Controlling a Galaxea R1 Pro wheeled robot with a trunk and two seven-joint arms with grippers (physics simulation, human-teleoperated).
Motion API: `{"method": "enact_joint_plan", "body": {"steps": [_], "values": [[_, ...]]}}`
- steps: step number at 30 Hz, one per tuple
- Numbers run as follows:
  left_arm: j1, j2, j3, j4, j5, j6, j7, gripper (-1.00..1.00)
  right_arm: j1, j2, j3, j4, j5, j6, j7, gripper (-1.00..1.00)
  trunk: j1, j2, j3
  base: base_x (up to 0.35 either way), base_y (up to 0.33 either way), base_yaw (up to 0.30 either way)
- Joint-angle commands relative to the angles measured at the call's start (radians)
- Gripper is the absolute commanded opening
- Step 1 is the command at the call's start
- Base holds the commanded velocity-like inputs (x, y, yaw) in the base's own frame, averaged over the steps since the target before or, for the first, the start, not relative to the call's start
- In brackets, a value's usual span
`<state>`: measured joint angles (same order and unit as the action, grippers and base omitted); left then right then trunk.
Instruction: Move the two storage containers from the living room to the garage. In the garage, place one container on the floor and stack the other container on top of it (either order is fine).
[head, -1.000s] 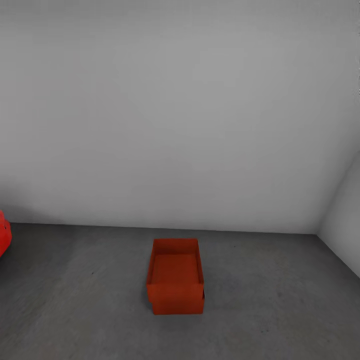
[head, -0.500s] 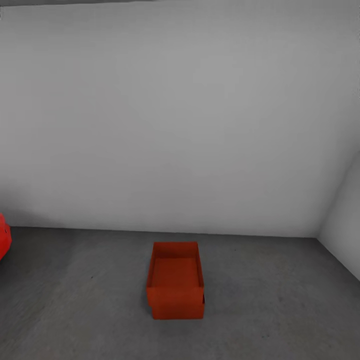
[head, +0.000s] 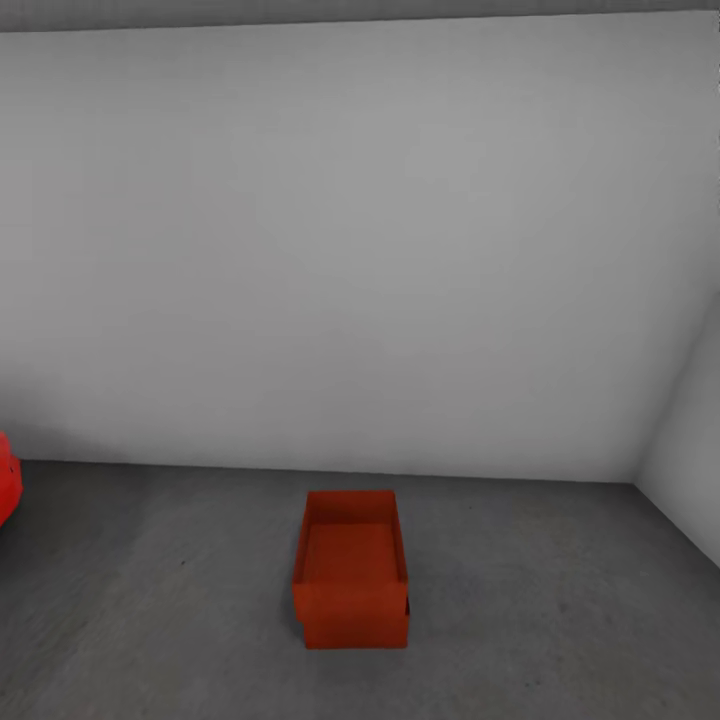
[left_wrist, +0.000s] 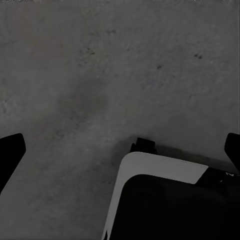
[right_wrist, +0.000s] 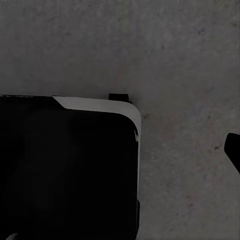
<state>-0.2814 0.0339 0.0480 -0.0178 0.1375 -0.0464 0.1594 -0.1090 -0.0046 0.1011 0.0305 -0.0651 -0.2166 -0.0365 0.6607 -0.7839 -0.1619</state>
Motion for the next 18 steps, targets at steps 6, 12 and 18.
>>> {"method": "enact_joint_plan", "body": {"steps": [6,12,18], "values": [[-0.001,0.000,0.004,0.001,0.007,-0.004,0.000,1.00,-0.001,0.000,0.009,0.002,-0.007,-0.002,-0.002,1.00,0.000,-0.001,0.008,0.000,0.000,0.000],[-0.001,0.000,0.004,0.001,0.007,-0.004,0.000,1.00,-0.001,0.000,0.009,0.002,-0.007,0.000,-0.002,1.00,0.000,-0.001,0.018,0.000,0.000,0.000],[-0.001,0.000,0.004,0.001,0.006,-0.004,0.000,1.00,-0.001,0.000,0.009,0.002,-0.007,0.000,-0.002,1.00,0.000,-0.001,0.028,0.000,0.000,0.000]]}}
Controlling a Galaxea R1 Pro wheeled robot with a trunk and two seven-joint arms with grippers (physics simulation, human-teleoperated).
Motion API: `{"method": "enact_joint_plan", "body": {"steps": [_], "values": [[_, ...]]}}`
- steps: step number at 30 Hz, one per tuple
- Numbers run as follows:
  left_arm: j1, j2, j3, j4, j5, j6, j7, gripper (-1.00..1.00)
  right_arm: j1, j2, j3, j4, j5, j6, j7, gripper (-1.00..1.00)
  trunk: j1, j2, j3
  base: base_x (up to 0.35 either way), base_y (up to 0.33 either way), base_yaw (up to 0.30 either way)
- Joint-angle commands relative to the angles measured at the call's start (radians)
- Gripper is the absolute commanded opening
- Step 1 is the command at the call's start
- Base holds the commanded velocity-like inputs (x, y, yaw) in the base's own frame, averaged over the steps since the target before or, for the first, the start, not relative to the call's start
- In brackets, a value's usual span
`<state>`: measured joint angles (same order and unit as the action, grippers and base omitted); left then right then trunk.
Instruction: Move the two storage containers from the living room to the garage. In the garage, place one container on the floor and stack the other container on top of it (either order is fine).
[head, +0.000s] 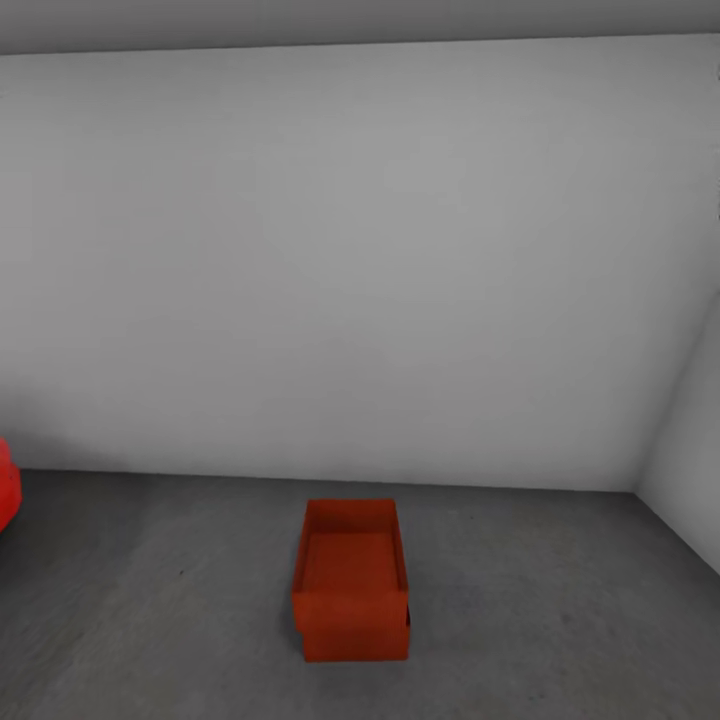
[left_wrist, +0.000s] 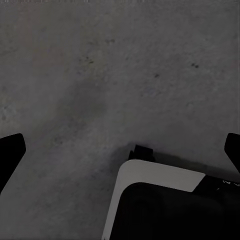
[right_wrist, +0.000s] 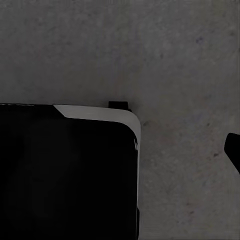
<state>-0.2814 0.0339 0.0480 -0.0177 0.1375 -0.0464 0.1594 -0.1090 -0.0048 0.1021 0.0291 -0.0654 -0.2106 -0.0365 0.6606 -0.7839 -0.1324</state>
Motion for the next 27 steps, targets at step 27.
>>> {"method": "enact_joint_plan", "body": {"steps": [27], "values": [[-0.001,0.000,0.004,0.001,0.007,-0.004,0.000,1.00,-0.001,0.000,0.008,0.003,-0.007,-0.003,-0.002,1.00,0.000,-0.001,0.043,0.000,0.000,0.000]]}}
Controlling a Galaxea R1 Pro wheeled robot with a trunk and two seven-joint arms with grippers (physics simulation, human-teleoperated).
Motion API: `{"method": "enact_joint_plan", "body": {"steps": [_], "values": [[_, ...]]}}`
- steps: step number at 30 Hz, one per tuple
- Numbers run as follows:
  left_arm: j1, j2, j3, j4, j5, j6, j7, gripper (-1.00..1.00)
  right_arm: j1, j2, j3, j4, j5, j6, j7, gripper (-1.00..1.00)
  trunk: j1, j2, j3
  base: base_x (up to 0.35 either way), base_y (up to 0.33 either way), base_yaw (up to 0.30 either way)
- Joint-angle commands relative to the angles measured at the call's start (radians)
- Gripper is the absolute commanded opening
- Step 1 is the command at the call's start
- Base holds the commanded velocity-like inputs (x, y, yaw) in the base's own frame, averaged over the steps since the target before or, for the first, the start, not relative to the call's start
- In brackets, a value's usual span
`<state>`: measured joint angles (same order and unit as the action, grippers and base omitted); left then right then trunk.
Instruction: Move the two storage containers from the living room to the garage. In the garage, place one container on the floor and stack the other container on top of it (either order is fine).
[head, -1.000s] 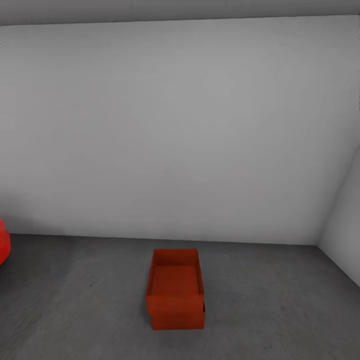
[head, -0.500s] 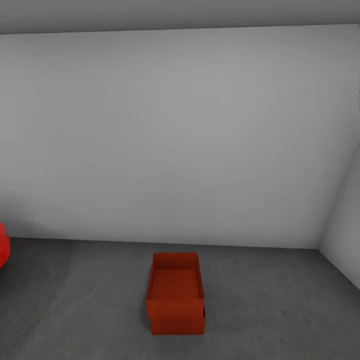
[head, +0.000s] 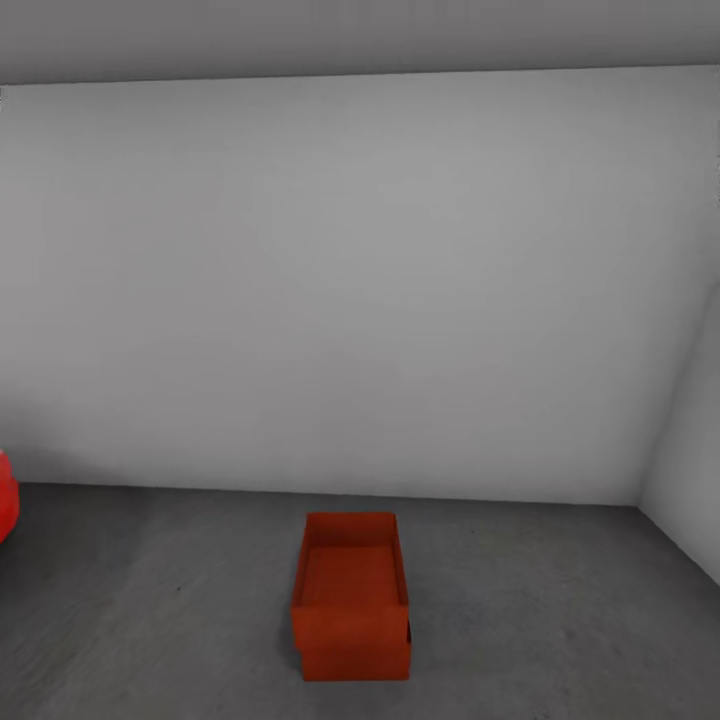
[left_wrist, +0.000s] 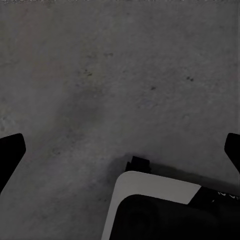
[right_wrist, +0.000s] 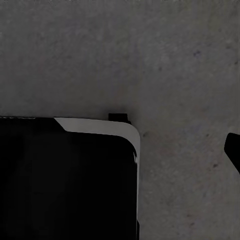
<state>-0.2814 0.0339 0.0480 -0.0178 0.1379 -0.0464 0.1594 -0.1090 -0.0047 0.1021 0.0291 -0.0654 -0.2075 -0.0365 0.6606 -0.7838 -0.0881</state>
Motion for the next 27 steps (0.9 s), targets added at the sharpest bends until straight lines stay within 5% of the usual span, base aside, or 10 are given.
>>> {"method": "enact_joint_plan", "body": {"steps": [1,27], "values": [[-0.001,0.000,0.004,0.001,0.006,-0.004,0.000,1.00,-0.001,0.000,0.008,0.003,-0.007,-0.006,-0.002,1.00,0.000,-0.001,0.000,0.000,0.000,0.000],[-0.001,0.000,0.004,0.001,0.006,-0.004,0.000,1.00,-0.001,0.003,0.008,0.003,-0.007,-0.014,-0.003,1.00,0.000,-0.001,0.019,0.000,0.000,0.000]]}}
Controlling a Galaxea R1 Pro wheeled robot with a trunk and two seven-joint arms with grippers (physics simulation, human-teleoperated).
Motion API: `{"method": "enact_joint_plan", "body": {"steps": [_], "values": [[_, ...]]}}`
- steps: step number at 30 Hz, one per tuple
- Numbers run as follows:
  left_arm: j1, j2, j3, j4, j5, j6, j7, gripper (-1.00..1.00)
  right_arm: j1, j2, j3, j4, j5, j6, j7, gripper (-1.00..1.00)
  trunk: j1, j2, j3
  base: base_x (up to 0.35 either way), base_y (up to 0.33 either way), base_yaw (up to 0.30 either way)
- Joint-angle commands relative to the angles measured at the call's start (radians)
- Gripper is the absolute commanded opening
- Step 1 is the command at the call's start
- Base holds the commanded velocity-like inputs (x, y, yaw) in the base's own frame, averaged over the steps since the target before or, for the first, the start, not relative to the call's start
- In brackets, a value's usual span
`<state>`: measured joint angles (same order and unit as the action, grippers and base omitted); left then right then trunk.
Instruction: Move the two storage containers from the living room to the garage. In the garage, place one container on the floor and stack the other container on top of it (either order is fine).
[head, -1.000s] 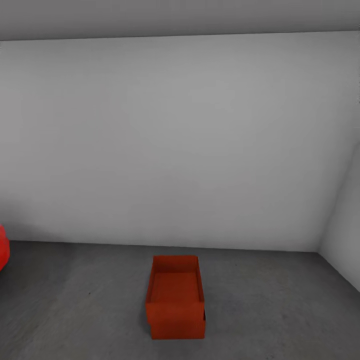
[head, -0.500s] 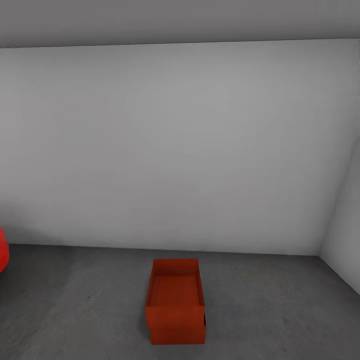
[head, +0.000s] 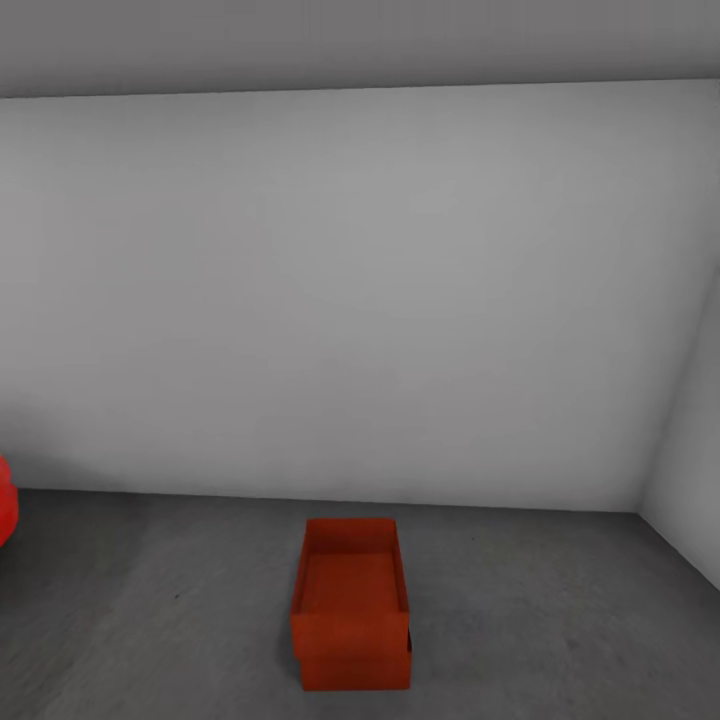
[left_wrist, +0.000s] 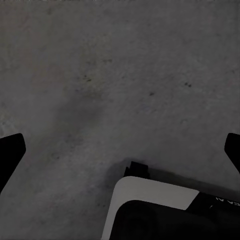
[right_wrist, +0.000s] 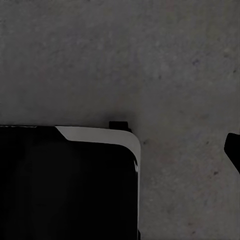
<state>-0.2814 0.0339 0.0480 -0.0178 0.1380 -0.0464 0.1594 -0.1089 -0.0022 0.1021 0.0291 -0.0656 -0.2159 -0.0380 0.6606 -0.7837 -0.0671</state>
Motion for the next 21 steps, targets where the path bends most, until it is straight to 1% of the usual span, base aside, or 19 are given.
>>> {"method": "enact_joint_plan", "body": {"steps": [1,4,8,14,17,19,21], "values": [[-0.001,0.000,0.004,0.001,0.006,-0.004,0.000,1.00,-0.002,0.000,0.008,0.003,-0.007,-0.006,-0.002,1.00,0.000,-0.001,-0.002,0.000,0.000,0.000],[-0.001,0.000,0.004,0.001,0.006,-0.004,0.000,1.00,-0.002,0.000,0.005,0.003,-0.012,-0.005,-0.003,1.00,0.000,-0.001,-0.002,0.000,0.000,0.000],[-0.001,0.000,0.004,0.001,0.006,-0.004,0.000,1.00,-0.002,-0.010,0.004,0.002,-0.011,0.001,-0.013,1.00,0.000,-0.001,-0.002,0.000,0.000,0.000],[-0.001,0.000,0.004,0.001,0.005,-0.004,0.000,1.00,-0.002,-0.010,0.013,0.002,-0.007,0.003,-0.015,1.00,0.000,-0.001,-0.002,0.000,0.000,0.000],[0.000,-0.006,0.008,0.009,0.012,-0.002,0.000,1.00,-0.002,-0.010,0.014,0.002,-0.007,0.004,-0.016,1.00,0.000,-0.001,-0.002,0.000,0.000,0.000],[0.012,-0.012,0.010,0.014,0.015,-0.002,0.000,1.00,-0.002,-0.010,0.014,0.002,-0.007,0.004,-0.016,1.00,0.000,-0.001,-0.002,0.000,0.000,0.000],[0.052,-0.017,0.011,0.015,0.014,-0.009,-0.001,1.00,-0.002,-0.010,0.014,0.002,-0.007,0.004,-0.016,1.00,0.000,-0.001,-0.002,0.000,0.000,0.000]]}}
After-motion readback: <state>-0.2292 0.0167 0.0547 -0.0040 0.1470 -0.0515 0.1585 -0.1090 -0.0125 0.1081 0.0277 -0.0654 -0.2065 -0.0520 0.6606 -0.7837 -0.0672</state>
